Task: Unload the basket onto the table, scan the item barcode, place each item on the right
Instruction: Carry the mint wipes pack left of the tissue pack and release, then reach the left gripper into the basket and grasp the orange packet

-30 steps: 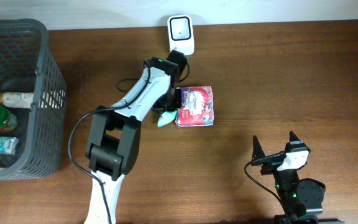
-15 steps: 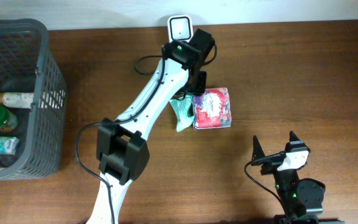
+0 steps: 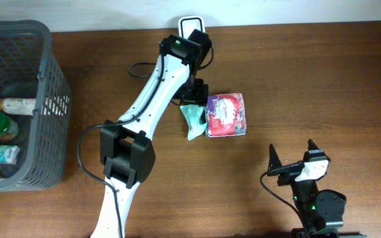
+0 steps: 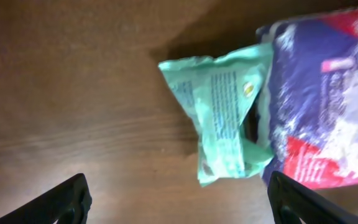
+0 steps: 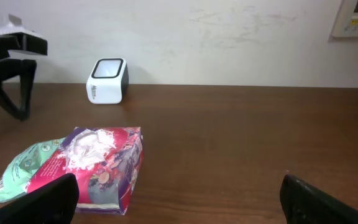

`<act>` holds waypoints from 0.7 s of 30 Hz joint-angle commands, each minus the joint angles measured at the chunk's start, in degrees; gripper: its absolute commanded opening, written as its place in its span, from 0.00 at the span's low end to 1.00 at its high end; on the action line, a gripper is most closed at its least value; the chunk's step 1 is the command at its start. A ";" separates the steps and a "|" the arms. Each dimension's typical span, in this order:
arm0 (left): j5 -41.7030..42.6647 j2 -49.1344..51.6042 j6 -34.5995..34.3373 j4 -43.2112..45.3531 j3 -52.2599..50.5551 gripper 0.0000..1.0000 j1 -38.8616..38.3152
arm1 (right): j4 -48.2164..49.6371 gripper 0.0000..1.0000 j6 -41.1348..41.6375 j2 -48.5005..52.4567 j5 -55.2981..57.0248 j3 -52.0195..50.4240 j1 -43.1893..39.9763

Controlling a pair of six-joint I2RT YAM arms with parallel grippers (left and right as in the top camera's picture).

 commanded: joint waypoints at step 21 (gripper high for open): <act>-6.82 -19.21 -11.37 -8.35 8.46 0.99 61.66 | -0.02 0.99 0.42 -0.17 0.50 -0.52 0.46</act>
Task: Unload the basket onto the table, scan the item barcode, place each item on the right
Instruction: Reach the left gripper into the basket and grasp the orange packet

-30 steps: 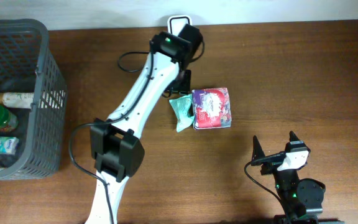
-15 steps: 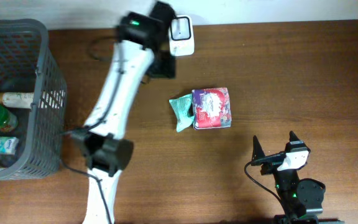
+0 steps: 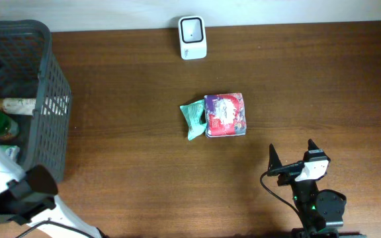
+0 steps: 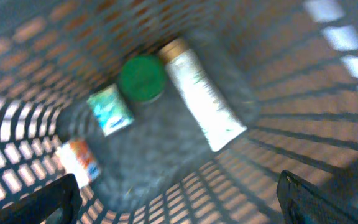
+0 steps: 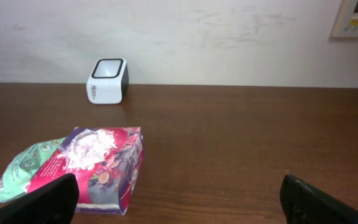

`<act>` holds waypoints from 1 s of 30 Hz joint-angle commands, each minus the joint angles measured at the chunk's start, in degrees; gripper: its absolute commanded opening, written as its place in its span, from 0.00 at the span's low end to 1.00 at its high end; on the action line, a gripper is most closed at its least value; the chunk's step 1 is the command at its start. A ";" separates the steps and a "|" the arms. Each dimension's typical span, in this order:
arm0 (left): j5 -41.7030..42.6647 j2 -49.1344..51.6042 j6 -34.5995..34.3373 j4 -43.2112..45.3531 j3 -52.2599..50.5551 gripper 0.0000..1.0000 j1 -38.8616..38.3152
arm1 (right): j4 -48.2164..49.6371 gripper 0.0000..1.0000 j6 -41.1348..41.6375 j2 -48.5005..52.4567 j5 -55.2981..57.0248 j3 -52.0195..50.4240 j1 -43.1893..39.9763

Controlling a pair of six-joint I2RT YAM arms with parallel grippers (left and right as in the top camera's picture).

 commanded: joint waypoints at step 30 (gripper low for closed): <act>-11.13 0.31 -16.00 32.94 -64.30 0.61 13.92 | -0.02 0.99 0.39 -0.17 0.50 -0.52 0.46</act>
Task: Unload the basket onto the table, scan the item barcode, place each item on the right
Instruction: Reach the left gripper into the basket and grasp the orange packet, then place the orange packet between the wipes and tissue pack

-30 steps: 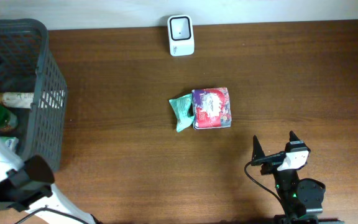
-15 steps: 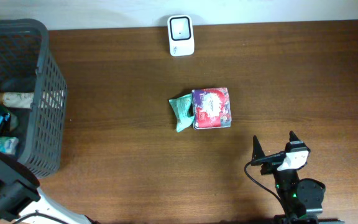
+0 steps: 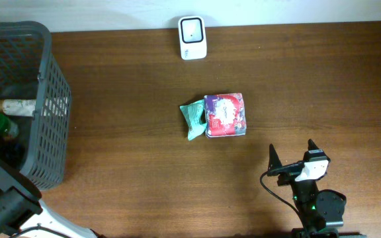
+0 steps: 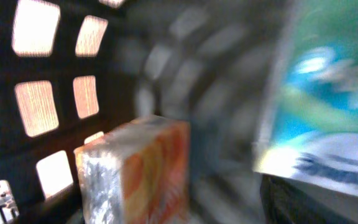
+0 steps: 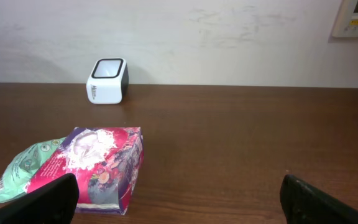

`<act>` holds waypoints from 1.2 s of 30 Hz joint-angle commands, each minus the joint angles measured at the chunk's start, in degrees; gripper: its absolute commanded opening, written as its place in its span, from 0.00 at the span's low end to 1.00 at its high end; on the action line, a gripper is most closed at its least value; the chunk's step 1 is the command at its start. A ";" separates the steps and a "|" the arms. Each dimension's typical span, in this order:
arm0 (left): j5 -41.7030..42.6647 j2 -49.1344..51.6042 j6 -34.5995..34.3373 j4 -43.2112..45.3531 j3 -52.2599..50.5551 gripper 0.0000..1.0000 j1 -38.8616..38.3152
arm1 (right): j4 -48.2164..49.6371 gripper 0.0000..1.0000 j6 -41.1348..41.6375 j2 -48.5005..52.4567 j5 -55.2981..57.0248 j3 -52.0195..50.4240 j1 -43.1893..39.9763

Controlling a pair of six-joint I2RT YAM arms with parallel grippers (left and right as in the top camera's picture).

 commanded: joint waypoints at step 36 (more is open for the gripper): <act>28.33 -4.83 4.17 -15.80 47.08 0.12 -54.05 | -0.02 0.99 0.42 -0.17 0.50 -0.52 0.46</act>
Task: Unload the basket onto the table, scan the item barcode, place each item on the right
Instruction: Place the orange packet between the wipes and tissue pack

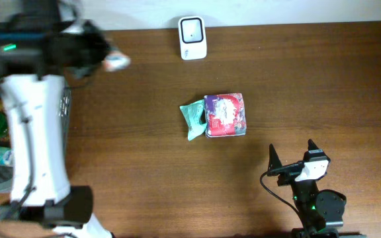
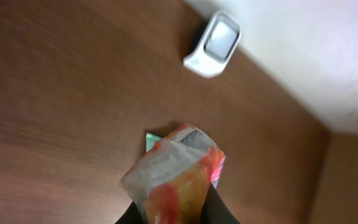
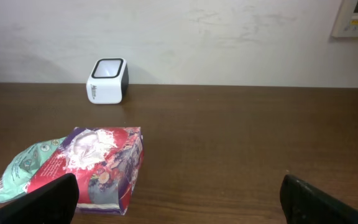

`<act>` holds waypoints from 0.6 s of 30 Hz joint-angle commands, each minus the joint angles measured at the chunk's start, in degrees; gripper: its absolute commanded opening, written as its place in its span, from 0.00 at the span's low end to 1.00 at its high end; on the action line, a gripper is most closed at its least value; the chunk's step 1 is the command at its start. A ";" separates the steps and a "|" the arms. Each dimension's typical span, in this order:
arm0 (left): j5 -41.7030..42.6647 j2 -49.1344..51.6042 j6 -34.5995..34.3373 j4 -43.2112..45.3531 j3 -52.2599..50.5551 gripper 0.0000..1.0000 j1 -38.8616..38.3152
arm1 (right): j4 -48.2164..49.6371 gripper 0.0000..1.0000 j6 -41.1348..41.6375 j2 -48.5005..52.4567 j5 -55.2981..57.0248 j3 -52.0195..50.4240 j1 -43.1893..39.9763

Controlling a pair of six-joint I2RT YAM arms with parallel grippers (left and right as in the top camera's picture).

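Observation:
An orange and silver box [image 2: 174,171] is held off the table, with my left gripper [image 2: 169,213] shut on it. Overhead, the left gripper [image 1: 106,58] hangs with the box [image 1: 116,61] over the table's far left, left of the white scanner [image 1: 192,28]. That scanner [image 2: 214,43] shows ahead in the left wrist view. My right gripper [image 3: 180,198] stands open near the front right, holding nothing.
A green pouch [image 1: 192,119] and a purple-red pack [image 1: 225,114] lie mid-table. The grey basket at the left, partly behind my left arm, holds a green-lidded bottle and a small packet.
My left gripper was deep in the basket beside the orange box. It is now out over the table to the basket's right, shut on that box and facing the scanner.
The left gripper stood open over the green pouch mid-table. Then it was above the basket, looking down at the items inside, then low in the basket by the orange box. Now it holds the box over the table. The right arm has stayed still.

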 commanded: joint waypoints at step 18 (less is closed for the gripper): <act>-16.02 35.74 6.05 3.17 -0.09 0.17 -29.59 | -0.02 0.99 0.42 -0.17 0.50 -0.52 0.46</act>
